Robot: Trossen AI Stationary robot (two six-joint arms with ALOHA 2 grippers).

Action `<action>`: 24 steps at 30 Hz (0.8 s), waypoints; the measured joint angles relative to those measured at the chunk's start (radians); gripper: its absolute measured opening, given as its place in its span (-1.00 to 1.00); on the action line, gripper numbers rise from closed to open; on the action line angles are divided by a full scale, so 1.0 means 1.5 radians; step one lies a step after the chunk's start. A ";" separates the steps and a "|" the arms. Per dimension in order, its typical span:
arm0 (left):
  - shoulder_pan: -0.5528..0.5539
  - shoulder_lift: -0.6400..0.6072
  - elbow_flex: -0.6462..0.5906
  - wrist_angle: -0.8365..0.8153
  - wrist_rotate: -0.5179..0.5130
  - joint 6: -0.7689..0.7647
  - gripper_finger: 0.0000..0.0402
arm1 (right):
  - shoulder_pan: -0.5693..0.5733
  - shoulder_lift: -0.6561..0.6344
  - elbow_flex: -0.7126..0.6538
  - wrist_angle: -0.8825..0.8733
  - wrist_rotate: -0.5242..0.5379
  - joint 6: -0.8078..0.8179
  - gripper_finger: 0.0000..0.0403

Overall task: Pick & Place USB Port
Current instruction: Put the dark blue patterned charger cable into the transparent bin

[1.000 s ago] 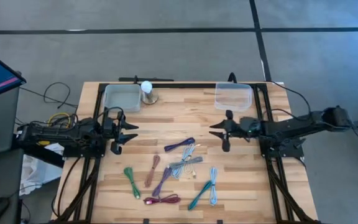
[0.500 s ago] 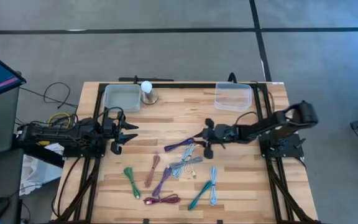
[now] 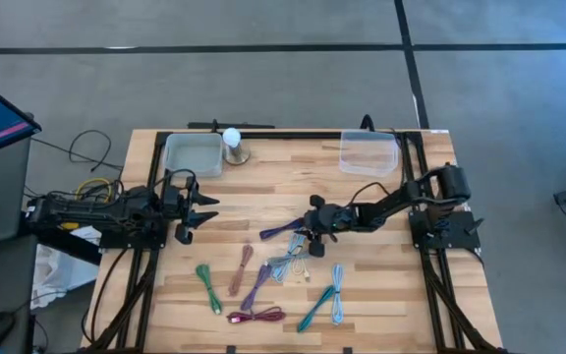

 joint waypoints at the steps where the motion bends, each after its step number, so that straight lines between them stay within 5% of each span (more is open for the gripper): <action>1: 0.000 0.001 0.000 0.001 0.000 0.000 -0.21 | 0.000 0.008 0.005 0.000 0.002 0.000 -0.46; 14: 0.000 0.010 0.000 0.000 0.000 0.000 -0.21 | -0.009 0.037 0.045 -0.012 0.056 -0.035 -0.48; 24: 0.000 0.010 0.000 0.000 0.000 0.000 -0.21 | -0.036 0.037 0.046 -0.040 0.055 -0.034 -0.83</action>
